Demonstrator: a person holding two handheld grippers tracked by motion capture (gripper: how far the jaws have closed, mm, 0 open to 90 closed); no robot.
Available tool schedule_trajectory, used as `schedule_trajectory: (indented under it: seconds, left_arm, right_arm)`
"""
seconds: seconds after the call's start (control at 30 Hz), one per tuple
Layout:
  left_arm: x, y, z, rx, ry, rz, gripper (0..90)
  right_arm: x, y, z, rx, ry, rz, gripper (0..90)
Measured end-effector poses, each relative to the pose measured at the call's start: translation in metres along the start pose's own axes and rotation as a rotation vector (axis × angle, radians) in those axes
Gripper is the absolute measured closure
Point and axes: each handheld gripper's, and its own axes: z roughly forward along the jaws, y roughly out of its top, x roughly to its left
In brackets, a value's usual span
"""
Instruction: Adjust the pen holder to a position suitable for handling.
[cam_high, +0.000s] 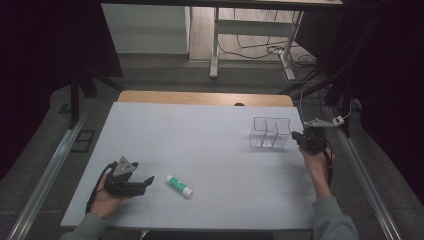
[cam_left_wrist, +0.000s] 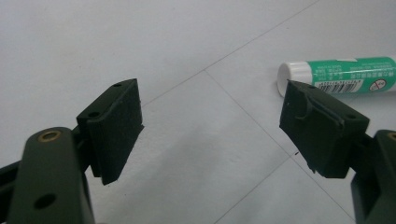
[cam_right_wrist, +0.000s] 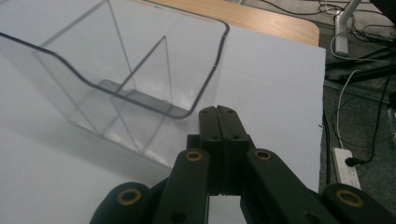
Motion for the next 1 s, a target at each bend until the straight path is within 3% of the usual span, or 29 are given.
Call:
schedule_trajectory:
  seconds: [0.17, 0.37, 1.0]
  left_arm:
    - [0.001, 0.0, 0.0, 0.001, 0.003, 0.0, 21.0]
    - [0.0, 0.0, 0.001, 0.004, 0.001, 0.002, 21.0]
    - [0.0, 0.0, 0.002, 0.012, -0.004, 0.008, 21.0]
  right_arm:
    - [-0.011, -0.005, 0.018, 0.023, 0.024, 0.013, 89.4]
    - [-0.013, -0.005, 0.027, 0.025, 0.057, 0.004, 89.4]
    - [-0.007, -0.005, 0.033, 0.036, 0.068, -0.042, 89.5]
